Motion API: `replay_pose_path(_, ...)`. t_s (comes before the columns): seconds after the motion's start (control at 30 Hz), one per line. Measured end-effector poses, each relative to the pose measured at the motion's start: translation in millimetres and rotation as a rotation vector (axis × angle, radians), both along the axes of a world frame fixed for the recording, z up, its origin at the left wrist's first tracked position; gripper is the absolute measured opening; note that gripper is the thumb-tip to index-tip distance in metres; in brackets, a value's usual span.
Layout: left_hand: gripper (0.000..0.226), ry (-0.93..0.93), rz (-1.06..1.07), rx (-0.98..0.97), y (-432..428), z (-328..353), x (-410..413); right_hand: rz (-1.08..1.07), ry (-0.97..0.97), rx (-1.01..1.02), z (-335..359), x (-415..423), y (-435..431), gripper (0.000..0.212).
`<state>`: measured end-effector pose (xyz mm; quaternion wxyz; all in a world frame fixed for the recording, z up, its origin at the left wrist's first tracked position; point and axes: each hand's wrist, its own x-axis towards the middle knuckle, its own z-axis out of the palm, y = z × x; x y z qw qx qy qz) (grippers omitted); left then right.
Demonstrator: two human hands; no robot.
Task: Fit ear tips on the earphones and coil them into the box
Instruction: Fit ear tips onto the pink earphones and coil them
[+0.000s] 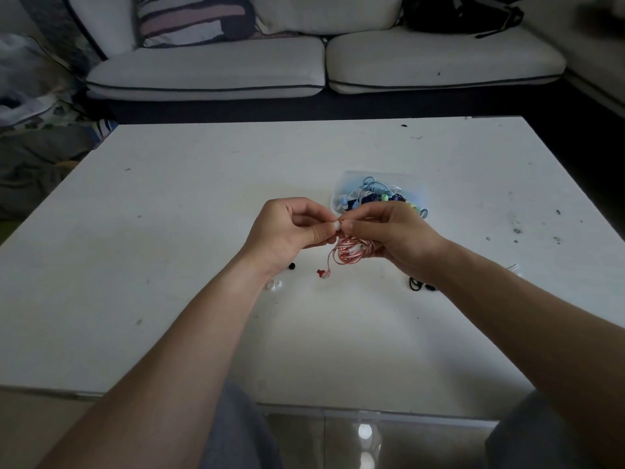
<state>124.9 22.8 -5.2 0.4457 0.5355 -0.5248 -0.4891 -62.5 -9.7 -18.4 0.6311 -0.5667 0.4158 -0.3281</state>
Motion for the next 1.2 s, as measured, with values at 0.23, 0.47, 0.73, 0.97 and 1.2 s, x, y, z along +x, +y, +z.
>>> replay_pose_path(0.23, 0.015, 0.235, -0.039, 0.247, 2.4, 0.9, 2.3, 0.126, 0.091, -0.190, 15.3, -7.8, -3.3, 0.007)
replay_pose_path(0.47, 0.021, 0.192, -0.049, 0.153, 1.9, 2.3, 1.4, 0.088, 0.032, -0.113, 8.7, -7.4, -1.6, 0.008)
replay_pose_path(0.73, 0.019, 0.253, -0.022, 0.142, 1.8, 4.9, 3.5, 0.060, -0.054, -0.056, 7.3, -4.1, -4.0, 0.016)
replay_pose_path(0.97, 0.022, 0.182, -0.027, 0.150, 2.4, 2.6, 2.6, 0.067, 0.056, -0.221, 11.4, -4.8, -2.4, 0.006)
replay_pose_path(1.2, 0.016, 0.268, -0.033, 0.234, 1.7, 3.4, 1.1, 0.059, 0.176, -0.333, 13.4, -7.7, -7.1, 0.008)
